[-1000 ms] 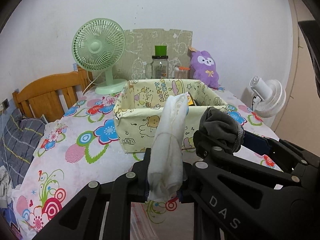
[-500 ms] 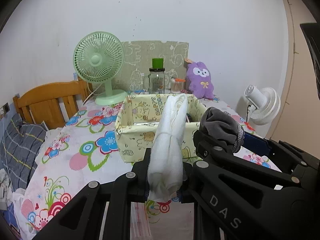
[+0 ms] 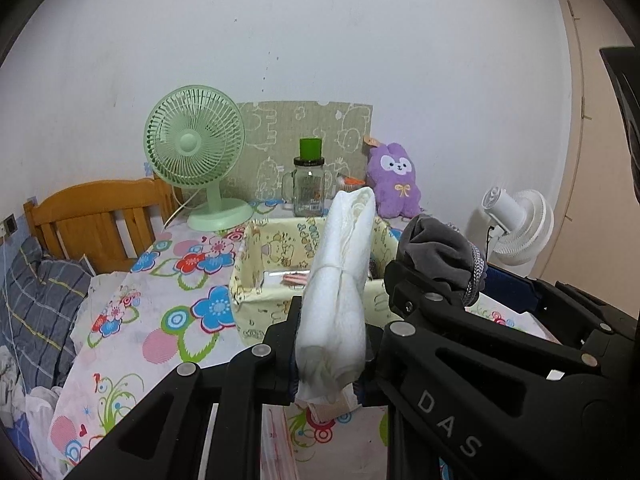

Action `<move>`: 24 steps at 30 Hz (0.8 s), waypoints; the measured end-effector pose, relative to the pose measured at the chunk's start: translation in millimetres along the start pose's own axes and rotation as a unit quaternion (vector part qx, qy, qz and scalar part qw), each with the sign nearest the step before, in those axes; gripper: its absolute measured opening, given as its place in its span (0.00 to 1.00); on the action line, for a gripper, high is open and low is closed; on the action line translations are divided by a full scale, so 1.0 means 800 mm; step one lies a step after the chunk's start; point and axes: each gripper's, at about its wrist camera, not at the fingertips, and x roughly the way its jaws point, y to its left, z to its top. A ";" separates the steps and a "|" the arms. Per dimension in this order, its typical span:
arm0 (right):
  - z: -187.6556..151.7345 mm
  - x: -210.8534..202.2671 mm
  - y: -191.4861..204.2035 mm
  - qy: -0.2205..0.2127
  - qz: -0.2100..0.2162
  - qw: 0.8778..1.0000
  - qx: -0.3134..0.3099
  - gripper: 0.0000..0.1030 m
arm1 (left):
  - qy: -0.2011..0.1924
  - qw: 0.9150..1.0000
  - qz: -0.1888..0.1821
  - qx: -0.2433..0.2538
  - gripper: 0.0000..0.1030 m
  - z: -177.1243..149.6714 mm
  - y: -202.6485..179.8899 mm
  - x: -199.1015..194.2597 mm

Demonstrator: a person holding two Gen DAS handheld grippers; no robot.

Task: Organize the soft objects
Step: 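Lift the white cloth and grey glove over the fabric box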

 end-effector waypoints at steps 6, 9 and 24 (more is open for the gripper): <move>0.015 -0.006 0.000 -0.011 0.001 1.000 0.000 0.60 | -0.010 1.000 -0.003 0.001 0.18 0.015 -0.001 -0.004; 0.021 -0.008 0.000 -0.015 0.001 1.000 0.001 0.60 | -0.013 1.000 -0.004 0.001 0.18 0.022 -0.002 -0.003; 0.046 0.010 -0.005 -0.022 0.004 1.000 0.002 0.60 | -0.019 1.000 -0.001 -0.002 0.18 0.046 -0.002 0.016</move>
